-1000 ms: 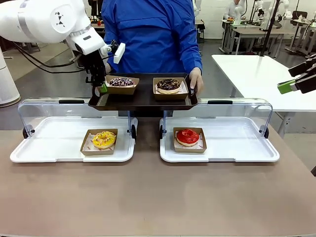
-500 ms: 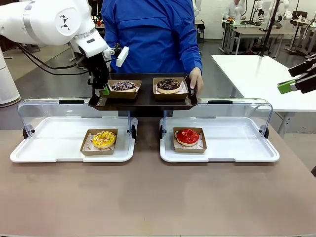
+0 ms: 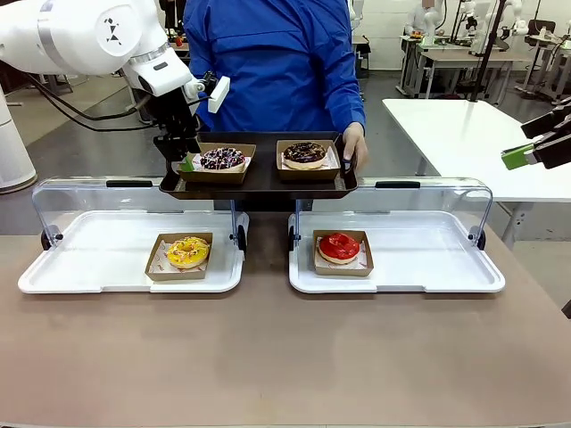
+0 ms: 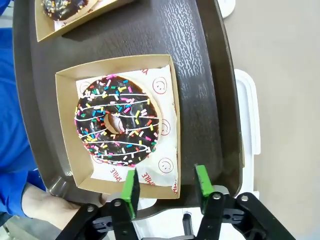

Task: Provide the desired donut to the person.
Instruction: Place the picked Paper togo box onto the Handle tray extended by the person.

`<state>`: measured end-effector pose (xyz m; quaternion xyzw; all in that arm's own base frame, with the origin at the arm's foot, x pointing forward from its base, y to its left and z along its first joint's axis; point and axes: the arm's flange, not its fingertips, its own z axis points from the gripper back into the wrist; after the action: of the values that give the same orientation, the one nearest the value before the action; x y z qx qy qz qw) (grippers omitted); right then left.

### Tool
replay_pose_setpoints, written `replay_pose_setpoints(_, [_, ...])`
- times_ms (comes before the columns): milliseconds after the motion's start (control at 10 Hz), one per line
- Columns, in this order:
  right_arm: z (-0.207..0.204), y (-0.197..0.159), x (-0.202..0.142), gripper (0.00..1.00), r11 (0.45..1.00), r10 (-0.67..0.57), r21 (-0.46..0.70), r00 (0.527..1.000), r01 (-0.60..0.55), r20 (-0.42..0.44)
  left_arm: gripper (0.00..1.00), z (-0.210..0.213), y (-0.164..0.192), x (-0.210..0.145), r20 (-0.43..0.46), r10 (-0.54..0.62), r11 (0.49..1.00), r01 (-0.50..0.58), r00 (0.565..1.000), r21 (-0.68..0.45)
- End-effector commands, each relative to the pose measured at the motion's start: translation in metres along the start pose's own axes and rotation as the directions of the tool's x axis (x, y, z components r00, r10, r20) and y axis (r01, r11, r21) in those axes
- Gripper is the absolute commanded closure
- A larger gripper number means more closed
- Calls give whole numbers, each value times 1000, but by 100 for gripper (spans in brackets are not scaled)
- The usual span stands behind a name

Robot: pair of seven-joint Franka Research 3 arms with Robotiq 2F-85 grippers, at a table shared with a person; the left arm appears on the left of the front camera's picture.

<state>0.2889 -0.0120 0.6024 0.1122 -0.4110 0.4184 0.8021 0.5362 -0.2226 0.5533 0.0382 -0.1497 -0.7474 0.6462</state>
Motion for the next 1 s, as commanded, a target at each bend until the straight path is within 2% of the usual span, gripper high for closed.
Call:
replay_pose_setpoints(0, [-2, 1, -1, 0, 1000, -11, -10, 1000, 11, -14, 0, 8, 4, -5, 47, 6, 999, -4, 999, -34])
replay_pose_setpoints(500, [-2, 1, -1, 0, 1000, -11, -10, 1000, 11, -14, 0, 6, 6, -5, 29, 13, 998, -12, 999, -59])
replay_pose_setpoints(700, [-2, 1, -1, 0, 1000, -11, -10, 1000, 11, -14, 0, 20, 6, -10, 106, 52, 995, -43, 993, -86])
replay_pose_setpoints(800, [-2, 1, -1, 0, 1000, -11, -10, 1000, 11, -14, 0, 4, 0, -4, 30, 31, 998, -29, 999, -51])
replay_pose_setpoints(900, [-2, 1, -1, 0, 1000, -11, -10, 1000, 11, -14, 0, 4, 0, -4, 30, 31, 998, -29, 999, -51])
